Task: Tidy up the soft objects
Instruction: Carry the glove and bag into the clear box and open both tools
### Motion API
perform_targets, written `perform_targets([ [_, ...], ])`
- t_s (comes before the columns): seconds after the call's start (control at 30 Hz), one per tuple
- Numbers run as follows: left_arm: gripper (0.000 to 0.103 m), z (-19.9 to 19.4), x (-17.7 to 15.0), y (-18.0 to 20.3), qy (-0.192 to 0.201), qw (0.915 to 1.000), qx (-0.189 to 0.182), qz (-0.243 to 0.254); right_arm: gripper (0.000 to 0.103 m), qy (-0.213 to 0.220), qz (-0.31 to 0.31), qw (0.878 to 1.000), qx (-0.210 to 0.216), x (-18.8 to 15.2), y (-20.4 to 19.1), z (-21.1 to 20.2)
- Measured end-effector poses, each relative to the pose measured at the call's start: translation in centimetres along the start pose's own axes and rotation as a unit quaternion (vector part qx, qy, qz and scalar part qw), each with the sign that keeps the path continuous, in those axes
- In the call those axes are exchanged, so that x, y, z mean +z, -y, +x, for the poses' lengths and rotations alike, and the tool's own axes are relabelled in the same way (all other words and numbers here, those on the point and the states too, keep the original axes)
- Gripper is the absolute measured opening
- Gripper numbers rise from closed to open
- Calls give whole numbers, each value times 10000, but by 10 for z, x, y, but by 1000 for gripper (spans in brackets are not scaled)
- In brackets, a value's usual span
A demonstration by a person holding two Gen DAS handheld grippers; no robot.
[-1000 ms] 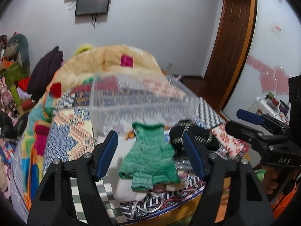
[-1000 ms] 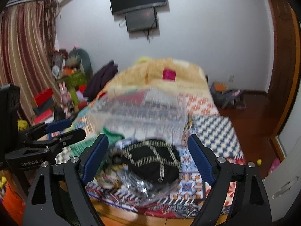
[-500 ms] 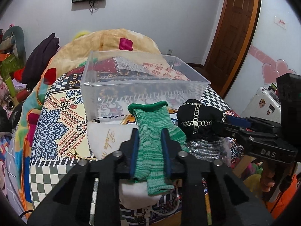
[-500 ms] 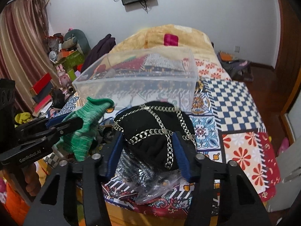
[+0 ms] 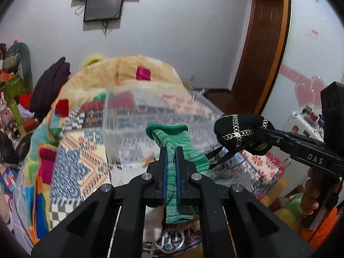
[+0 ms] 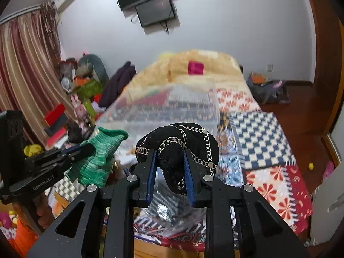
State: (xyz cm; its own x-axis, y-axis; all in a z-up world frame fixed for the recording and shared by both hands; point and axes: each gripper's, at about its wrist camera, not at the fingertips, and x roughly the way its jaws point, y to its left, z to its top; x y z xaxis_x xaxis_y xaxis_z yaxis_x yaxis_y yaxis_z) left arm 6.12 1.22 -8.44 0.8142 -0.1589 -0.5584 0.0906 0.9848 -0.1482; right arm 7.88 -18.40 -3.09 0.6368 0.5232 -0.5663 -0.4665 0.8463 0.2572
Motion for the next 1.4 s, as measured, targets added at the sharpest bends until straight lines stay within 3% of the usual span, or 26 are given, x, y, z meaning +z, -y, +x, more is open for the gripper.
perform_targets([
  [0.3,6,-5,47,-6,399,9991,168,-28,22,585,-178,9980,-157,35,-5,-11],
  [0.53,6,27,76,-16,324,9987,397,-21,22,612,-181,9978,-205,56,-4,16],
  [0.97,6,109,87,-34,-474,9959,764,-47,22,-47,-272,9988,-410,62,-3,86],
  [1.3,6,154,79,-41,-1219,9902,681,-58,22,-704,-384,9959,-408,56,-3,127],
  [1.4,8,159,75,-40,-1324,9887,708,-29,27,-860,-427,9944,-447,54,-5,131],
])
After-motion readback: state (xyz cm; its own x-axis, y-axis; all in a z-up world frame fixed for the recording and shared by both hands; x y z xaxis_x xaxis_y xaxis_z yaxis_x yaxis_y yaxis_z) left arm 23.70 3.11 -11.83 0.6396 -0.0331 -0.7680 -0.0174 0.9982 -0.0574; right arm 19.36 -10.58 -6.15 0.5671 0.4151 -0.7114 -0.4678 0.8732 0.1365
